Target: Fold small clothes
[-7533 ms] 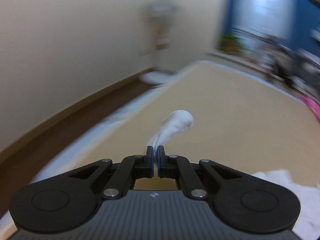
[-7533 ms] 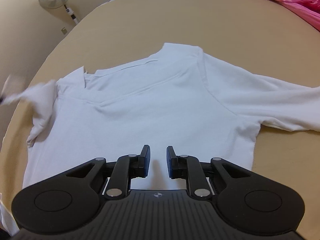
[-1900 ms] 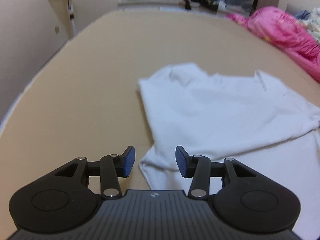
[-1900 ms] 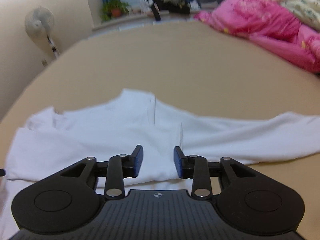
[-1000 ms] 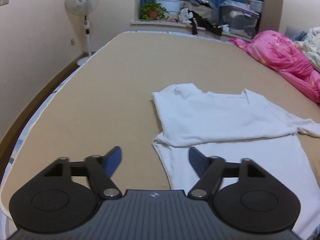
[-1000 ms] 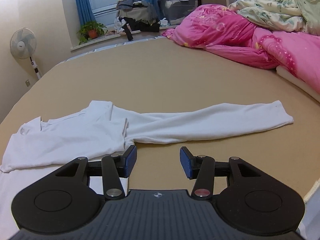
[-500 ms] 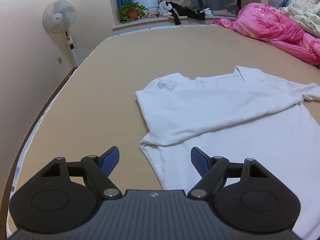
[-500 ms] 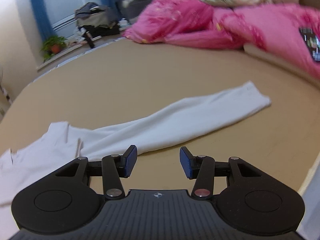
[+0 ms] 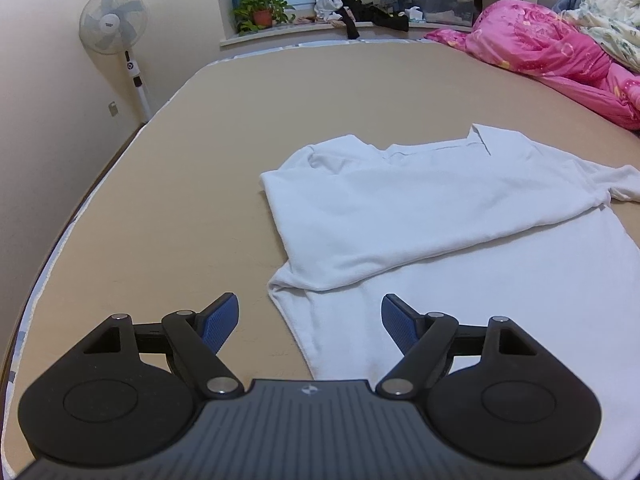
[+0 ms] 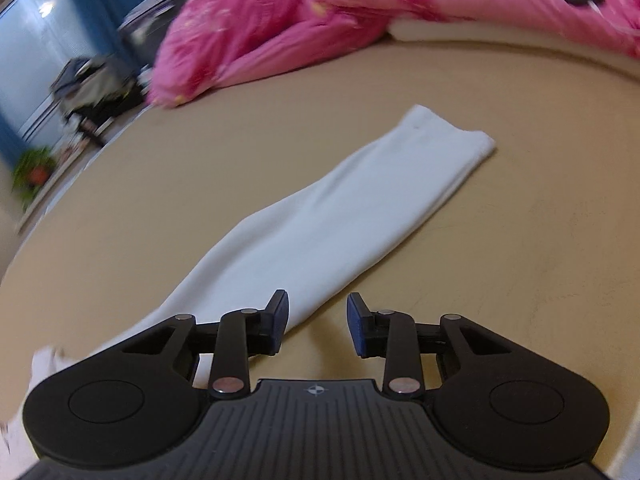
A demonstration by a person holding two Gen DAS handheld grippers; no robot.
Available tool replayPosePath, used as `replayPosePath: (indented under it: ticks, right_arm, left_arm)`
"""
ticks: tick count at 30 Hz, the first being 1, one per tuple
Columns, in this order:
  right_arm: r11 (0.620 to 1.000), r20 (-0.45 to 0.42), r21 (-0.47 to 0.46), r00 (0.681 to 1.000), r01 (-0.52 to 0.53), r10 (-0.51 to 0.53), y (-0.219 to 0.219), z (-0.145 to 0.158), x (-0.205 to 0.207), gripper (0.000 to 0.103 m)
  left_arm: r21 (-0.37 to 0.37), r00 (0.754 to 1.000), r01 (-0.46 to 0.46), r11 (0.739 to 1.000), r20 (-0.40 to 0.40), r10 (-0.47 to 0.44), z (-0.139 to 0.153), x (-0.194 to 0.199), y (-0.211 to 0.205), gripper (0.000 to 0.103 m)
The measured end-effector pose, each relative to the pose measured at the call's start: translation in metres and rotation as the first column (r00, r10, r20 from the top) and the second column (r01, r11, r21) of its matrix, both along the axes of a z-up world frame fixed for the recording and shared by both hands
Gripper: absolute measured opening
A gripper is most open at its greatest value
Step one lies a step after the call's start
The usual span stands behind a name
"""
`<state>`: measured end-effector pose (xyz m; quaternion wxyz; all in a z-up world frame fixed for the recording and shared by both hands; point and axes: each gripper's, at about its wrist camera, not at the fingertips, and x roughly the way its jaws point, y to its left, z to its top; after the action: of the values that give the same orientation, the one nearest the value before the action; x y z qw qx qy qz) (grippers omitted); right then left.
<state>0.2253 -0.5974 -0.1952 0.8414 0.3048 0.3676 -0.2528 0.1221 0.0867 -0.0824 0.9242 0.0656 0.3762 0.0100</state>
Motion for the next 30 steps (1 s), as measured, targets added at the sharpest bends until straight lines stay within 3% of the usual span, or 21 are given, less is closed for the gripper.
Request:
replayPosePath:
  ticks: [4, 13, 15, 17, 30]
  right_arm:
    - [0.999, -0.002, 0.008, 0.999, 0.051, -0.051, -0.014, -0.02, 0.008, 0.033]
    - [0.995, 0.039, -0.066, 0.996, 0.077, -0.074, -0.01, -0.032, 0.027, 0.033]
    - [0.994, 0.045, -0.073, 0.995, 0.087, -0.084, -0.012, -0.032, 0.029, 0.028]
    - [0.992, 0.048, -0.072, 0.994, 0.104, -0.1, -0.016, -0.032, 0.029, 0.01]
    - [0.986, 0.05, -0.104, 0.991, 0.13, -0.125, -0.007, -0.026, 0.026, 0.006]
  left_arm:
    - [0.006, 1.0, 0.006, 1.0, -0.014, -0.006, -0.005, 0.007, -0.001, 0.083]
    - [-0.009, 1.0, 0.003, 1.0, -0.023, -0.004, -0.011, 0.014, 0.0, 0.083]
    - [-0.007, 1.0, 0.005, 1.0, -0.026, -0.005, -0.012, 0.014, -0.001, 0.083]
    - [-0.005, 1.0, 0.009, 1.0, -0.028, -0.009, -0.013, 0.015, -0.001, 0.083]
    - [-0.013, 1.0, 0.002, 1.0, -0.023, -0.002, -0.011, 0.014, -0.001, 0.083]
